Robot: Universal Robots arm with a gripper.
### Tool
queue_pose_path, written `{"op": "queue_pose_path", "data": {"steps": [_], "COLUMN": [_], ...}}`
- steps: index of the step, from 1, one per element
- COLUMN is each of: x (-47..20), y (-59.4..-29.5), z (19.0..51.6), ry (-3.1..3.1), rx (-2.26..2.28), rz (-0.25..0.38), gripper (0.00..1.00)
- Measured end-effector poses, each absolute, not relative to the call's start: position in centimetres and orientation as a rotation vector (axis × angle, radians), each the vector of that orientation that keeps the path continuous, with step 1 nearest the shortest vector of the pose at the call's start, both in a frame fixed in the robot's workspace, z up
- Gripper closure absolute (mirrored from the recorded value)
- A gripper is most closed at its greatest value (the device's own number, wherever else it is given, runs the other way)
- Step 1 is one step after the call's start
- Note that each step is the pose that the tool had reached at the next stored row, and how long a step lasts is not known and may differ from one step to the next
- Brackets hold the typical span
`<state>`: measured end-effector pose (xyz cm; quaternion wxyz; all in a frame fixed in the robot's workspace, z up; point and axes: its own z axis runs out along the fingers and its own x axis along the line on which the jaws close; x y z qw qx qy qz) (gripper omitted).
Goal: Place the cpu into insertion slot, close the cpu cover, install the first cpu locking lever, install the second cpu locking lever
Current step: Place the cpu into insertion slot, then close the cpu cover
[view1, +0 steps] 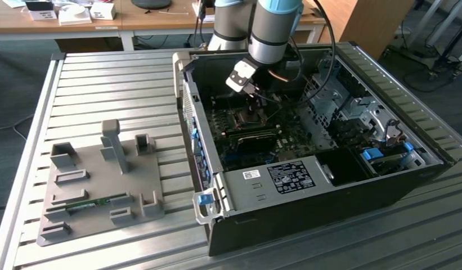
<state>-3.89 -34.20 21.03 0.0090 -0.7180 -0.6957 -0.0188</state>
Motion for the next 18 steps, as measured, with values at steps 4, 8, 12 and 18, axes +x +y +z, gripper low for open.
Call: {"op": "queue_pose_path", "data": {"steps": [4,8,12,18], "x": [-3.9,-3.9,-3.9,-3.9], "y": [-34.2,-34.2,-34.2,-34.2], "z": [21.6,21.7,21.8,22.2], "ry": [-2.173,-2.173,-2.173,-2.173], "rx": [-2.243,-2.242,-2.242,-2.242], "rz": [-0.059,-0.061,-0.06,-0.061], "gripper": [0.89,0.89,0.89,0.89]}}
